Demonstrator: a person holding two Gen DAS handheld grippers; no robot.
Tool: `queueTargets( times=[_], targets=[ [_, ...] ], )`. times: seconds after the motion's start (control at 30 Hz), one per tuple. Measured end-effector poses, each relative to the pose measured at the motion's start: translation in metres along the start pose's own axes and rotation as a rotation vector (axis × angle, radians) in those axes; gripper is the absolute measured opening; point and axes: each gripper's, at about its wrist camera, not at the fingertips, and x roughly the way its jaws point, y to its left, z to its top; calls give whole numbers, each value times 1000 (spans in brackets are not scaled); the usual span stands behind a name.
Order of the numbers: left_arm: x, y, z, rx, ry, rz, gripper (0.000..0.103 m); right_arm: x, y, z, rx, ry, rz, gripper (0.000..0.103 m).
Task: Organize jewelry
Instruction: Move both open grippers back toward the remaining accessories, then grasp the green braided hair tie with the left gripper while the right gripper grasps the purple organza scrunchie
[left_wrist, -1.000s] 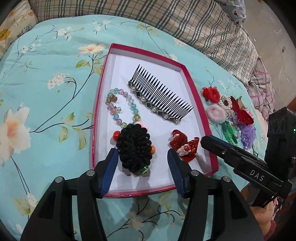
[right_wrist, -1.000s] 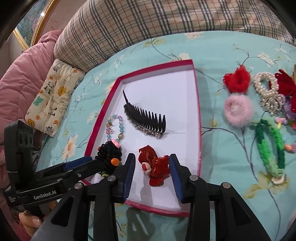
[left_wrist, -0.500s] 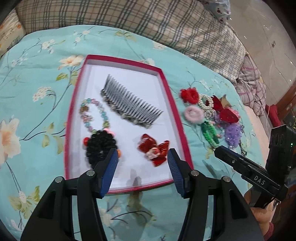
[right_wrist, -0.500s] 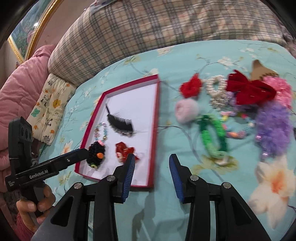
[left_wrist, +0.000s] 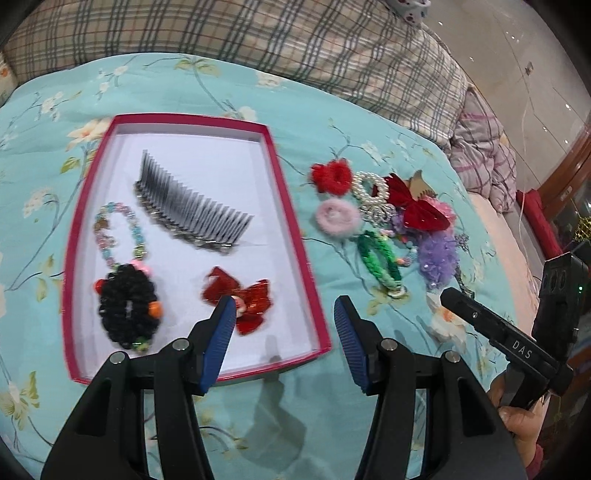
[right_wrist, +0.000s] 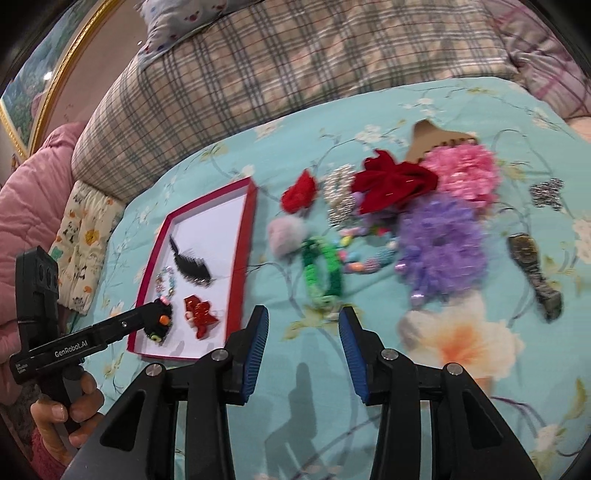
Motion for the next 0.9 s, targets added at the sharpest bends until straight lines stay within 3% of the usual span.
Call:
queueTargets(
  times=[0.23,0.3,0.63,0.73,0.9],
  targets=[
    [15,-32,3,41,24,-34,55,-19,-34,6,45,-42,-46,43],
    [21,-41,3,50,34,-49,59,-22,-42,8,55,-52,-61,44],
    [56,-83,5,100,95,-95,60,-16,-74,21,86,-54,-97,44],
    [67,-89,6,101,113,-104,60,-12,-82,24,97,-58,-102,60],
    [87,-96,8,98,146,-110,60,3,-94,34,118,-44,-77,60]
  ],
)
